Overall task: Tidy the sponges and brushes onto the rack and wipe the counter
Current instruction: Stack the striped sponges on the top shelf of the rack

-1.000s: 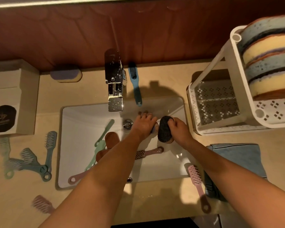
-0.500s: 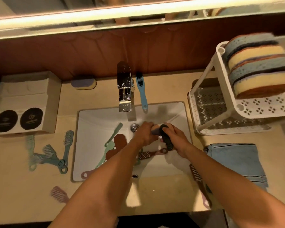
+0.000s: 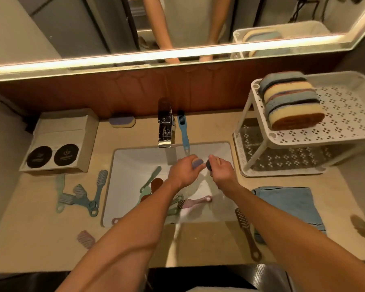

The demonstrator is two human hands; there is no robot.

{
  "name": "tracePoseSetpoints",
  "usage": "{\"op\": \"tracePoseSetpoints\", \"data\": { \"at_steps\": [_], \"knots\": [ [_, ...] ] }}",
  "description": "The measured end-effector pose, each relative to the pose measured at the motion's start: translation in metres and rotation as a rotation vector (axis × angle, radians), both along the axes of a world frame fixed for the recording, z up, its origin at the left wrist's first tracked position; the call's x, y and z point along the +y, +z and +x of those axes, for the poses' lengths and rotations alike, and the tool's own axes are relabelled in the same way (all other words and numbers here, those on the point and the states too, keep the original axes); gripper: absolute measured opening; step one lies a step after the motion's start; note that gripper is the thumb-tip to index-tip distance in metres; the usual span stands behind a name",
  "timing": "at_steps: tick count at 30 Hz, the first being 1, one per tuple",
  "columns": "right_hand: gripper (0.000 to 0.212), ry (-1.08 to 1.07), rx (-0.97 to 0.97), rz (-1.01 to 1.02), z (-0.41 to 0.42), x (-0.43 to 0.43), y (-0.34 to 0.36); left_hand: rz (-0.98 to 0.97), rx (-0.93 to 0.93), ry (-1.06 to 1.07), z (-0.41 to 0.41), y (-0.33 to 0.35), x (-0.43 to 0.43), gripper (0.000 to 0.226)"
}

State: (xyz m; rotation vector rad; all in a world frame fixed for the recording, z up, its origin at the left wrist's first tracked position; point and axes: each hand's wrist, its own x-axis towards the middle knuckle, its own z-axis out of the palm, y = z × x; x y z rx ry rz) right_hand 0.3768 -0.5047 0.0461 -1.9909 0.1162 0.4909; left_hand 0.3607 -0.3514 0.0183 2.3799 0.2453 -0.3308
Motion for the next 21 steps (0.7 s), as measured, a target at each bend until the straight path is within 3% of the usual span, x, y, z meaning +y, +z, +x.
{"op": "tracePoseSetpoints", "data": {
  "at_steps": [5, 12, 16, 19, 21],
  "knots": [
    [0.042, 0.061, -0.001, -0.02, 0.005, 0.001, 0.015, 0.052, -0.08, 0.077, -0.007, 0.028, -0.006, 0.048],
    [0.04, 0.117, -0.066, -0.158, 0.009, 0.006, 0.047, 0.164, -0.092, 0.011, -0.015, 0.053, -0.009, 0.051],
    [0.035, 0.123, -0.101, -0.149, 0.002, 0.017, 0.065, 0.105, -0.073, -0.003, -0.018, 0.064, 0.004, 0.051],
    [0.029, 0.262, -0.184, -0.159, -0.004, 0.019, 0.074, 0.067, -0.073, 0.008, -0.017, 0.069, 0.017, 0.044],
    [0.026, 0.219, -0.17, -0.061, -0.014, 0.02, 0.084, 0.006, -0.083, 0.035, -0.018, 0.079, 0.028, 0.044]
  ]
}}
